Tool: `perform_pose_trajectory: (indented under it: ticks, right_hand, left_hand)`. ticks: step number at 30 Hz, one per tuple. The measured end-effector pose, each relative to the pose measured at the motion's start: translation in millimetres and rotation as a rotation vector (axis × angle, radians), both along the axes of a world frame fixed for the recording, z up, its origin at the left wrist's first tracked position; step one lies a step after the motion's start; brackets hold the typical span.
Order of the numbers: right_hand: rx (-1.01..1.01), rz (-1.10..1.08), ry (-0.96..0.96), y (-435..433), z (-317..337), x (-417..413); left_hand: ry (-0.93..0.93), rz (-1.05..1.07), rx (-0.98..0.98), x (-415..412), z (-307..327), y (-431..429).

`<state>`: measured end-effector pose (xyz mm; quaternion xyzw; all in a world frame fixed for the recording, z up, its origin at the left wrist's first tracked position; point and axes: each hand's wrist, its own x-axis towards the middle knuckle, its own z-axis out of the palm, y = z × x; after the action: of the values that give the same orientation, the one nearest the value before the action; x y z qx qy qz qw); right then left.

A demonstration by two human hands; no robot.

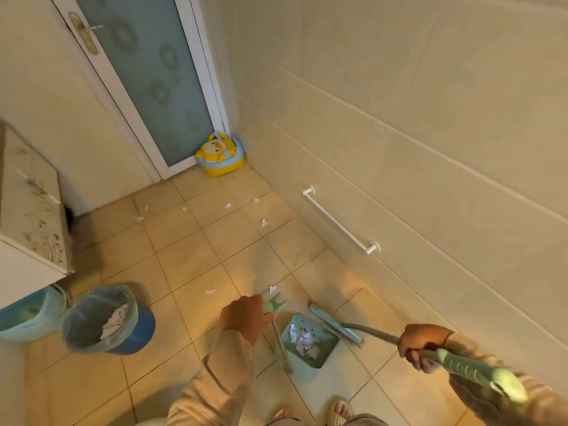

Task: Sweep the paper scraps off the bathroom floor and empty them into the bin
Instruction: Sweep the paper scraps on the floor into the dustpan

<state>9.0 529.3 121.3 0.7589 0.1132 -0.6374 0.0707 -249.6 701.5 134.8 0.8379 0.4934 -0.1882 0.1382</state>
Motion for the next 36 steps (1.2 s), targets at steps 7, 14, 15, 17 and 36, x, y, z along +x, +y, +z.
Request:
perform_pose_trajectory:
  ticks: [7,14,15,17,36]
  right_hand:
    - [0.13,-0.093,0.031,50,5,-4]
    - [0.143,0.205,-0.051,137,3,16]
    - [0.146,0.259,-0.056,151,1,20]
    - [0.164,0.371,-0.073,180,-2,29]
    - [0.268,0.967,-0.209,333,-43,54]
  left_hand:
    - [-0.069,0.132,-0.03,-24,-7,13]
    - [-0.089,0.348,0.009,-25,-10,22]
    - [-0.081,0.385,0.005,-21,-10,25]
    - [-0.069,0.458,-0.001,-10,-10,28]
    - [0.011,0.761,0.018,33,-10,47]
